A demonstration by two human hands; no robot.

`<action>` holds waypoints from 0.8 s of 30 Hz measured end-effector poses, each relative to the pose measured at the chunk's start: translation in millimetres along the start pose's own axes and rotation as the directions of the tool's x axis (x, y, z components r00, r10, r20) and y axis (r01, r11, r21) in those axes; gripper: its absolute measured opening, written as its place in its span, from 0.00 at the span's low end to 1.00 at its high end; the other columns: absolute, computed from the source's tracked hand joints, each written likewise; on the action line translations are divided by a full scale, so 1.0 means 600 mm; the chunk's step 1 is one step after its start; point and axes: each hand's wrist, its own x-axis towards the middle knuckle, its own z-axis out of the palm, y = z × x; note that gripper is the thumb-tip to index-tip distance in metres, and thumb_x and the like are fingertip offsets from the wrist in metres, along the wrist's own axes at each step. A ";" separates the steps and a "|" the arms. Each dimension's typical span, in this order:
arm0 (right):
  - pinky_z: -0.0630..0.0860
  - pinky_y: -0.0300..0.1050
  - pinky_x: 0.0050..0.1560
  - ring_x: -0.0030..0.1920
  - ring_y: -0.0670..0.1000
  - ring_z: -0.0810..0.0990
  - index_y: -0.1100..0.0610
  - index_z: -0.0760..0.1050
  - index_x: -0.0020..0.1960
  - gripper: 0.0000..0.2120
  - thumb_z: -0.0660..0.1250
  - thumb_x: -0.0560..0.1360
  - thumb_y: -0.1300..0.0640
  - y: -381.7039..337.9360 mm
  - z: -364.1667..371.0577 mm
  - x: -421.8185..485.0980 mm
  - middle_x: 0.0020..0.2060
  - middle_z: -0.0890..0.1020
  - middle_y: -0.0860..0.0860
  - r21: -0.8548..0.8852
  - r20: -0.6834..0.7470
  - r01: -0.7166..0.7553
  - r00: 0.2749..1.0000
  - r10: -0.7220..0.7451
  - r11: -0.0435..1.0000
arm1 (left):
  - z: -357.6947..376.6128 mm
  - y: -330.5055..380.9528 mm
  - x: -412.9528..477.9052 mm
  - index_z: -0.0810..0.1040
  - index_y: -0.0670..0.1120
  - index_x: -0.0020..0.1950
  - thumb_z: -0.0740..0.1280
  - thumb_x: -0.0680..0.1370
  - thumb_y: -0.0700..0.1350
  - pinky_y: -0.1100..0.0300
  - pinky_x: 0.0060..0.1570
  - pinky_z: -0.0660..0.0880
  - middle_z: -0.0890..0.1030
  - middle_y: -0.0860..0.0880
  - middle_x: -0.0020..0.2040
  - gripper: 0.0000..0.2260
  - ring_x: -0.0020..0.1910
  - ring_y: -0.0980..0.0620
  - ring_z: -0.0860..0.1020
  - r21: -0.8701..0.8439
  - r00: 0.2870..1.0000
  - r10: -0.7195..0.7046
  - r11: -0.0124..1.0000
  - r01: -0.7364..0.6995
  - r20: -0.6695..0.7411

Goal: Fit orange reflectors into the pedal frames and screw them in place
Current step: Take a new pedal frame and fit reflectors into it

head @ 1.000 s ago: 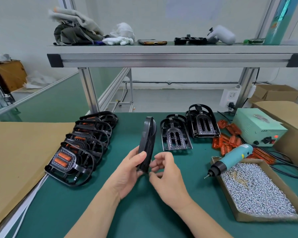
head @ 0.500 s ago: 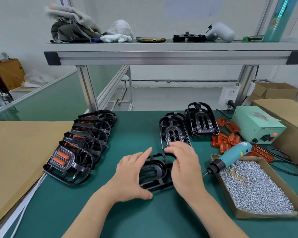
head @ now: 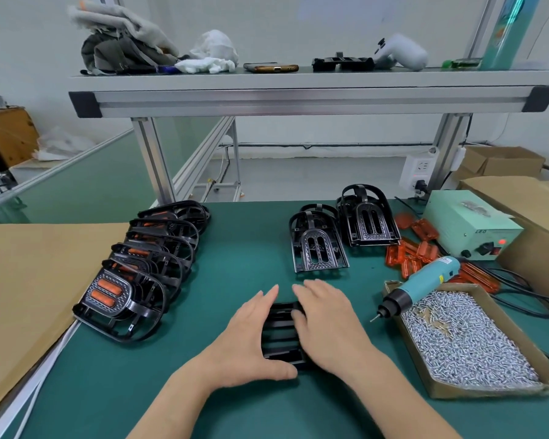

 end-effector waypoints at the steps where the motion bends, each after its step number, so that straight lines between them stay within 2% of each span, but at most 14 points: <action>1: 0.61 0.49 0.73 0.71 0.55 0.67 0.55 0.70 0.73 0.20 0.59 0.82 0.50 0.006 -0.013 0.008 0.70 0.73 0.52 0.051 -0.061 -0.008 0.998 0.012 0.999 | 0.000 -0.001 0.001 0.40 0.64 0.79 0.75 0.60 0.67 0.61 0.77 0.49 0.50 0.72 0.74 0.58 0.77 0.66 0.42 0.001 1.000 0.011 1.000 -0.011 0.003; 3: 0.69 0.48 0.65 0.63 0.52 0.73 0.54 0.76 0.66 0.15 0.62 0.81 0.52 0.030 -0.043 0.032 0.62 0.78 0.50 0.134 -0.167 -0.059 0.983 0.081 0.989 | -0.002 -0.002 0.003 0.40 0.64 0.78 0.75 0.61 0.68 0.60 0.77 0.49 0.49 0.78 0.68 0.57 0.77 0.67 0.44 0.004 1.000 0.022 1.000 -0.022 0.014; 6: 0.71 0.44 0.52 0.53 0.51 0.74 0.54 0.80 0.59 0.10 0.64 0.79 0.55 0.088 -0.093 0.079 0.55 0.79 0.52 0.079 -0.225 -0.210 0.948 0.223 0.974 | -0.003 -0.004 0.006 0.39 0.64 0.78 0.75 0.61 0.67 0.59 0.77 0.50 0.49 0.79 0.67 0.57 0.77 0.67 0.45 0.006 0.999 0.029 1.000 -0.029 0.022; 8: 0.74 0.47 0.51 0.54 0.56 0.76 0.56 0.80 0.58 0.11 0.64 0.78 0.58 0.137 -0.121 0.109 0.55 0.79 0.55 -0.013 -0.215 -0.346 0.917 0.335 0.938 | -0.003 -0.006 0.007 0.40 0.64 0.79 0.75 0.61 0.67 0.57 0.78 0.51 0.51 0.78 0.68 0.57 0.77 0.67 0.46 -0.002 0.999 0.025 1.000 -0.025 0.020; 11: 0.78 0.52 0.56 0.58 0.61 0.78 0.58 0.79 0.60 0.15 0.64 0.75 0.64 0.202 -0.144 0.135 0.57 0.80 0.59 -0.171 -0.081 -0.482 0.876 0.476 0.859 | -0.001 -0.008 0.007 0.42 0.64 0.79 0.76 0.61 0.67 0.55 0.78 0.53 0.52 0.78 0.68 0.57 0.77 0.67 0.48 -0.021 1.000 0.021 1.000 -0.021 0.014; 15: 0.79 0.50 0.49 0.47 0.60 0.81 0.59 0.81 0.54 0.13 0.64 0.73 0.66 0.243 -0.141 0.145 0.49 0.83 0.58 -0.285 0.052 -0.506 0.840 0.540 0.814 | -0.002 -0.009 0.007 0.42 0.63 0.80 0.76 0.61 0.66 0.54 0.78 0.55 0.53 0.77 0.69 0.58 0.77 0.66 0.49 -0.031 1.000 0.023 0.999 -0.022 0.009; 17: 0.81 0.51 0.51 0.47 0.59 0.81 0.58 0.81 0.54 0.13 0.65 0.72 0.65 0.252 -0.136 0.146 0.47 0.82 0.56 -0.313 0.090 -0.502 0.830 0.551 0.807 | -0.002 -0.008 0.006 0.43 0.62 0.80 0.76 0.61 0.66 0.54 0.78 0.55 0.55 0.75 0.70 0.58 0.77 0.66 0.49 -0.036 1.000 0.021 0.999 -0.021 0.009; 20: 0.78 0.49 0.47 0.46 0.59 0.79 0.57 0.82 0.54 0.13 0.66 0.71 0.65 0.257 -0.129 0.142 0.44 0.79 0.55 -0.341 0.107 -0.510 0.813 0.572 0.789 | -0.001 -0.007 0.006 0.43 0.63 0.80 0.76 0.61 0.66 0.54 0.78 0.54 0.55 0.75 0.70 0.57 0.77 0.66 0.48 -0.039 1.000 0.016 0.999 -0.016 0.009; 24: 0.75 0.48 0.44 0.44 0.58 0.78 0.55 0.82 0.54 0.15 0.66 0.71 0.66 0.259 -0.121 0.134 0.45 0.79 0.54 -0.366 0.088 -0.503 0.819 0.567 0.783 | -0.002 -0.006 0.006 0.43 0.63 0.80 0.76 0.61 0.66 0.54 0.78 0.54 0.54 0.76 0.69 0.57 0.77 0.66 0.48 -0.030 1.000 0.016 0.999 -0.016 0.013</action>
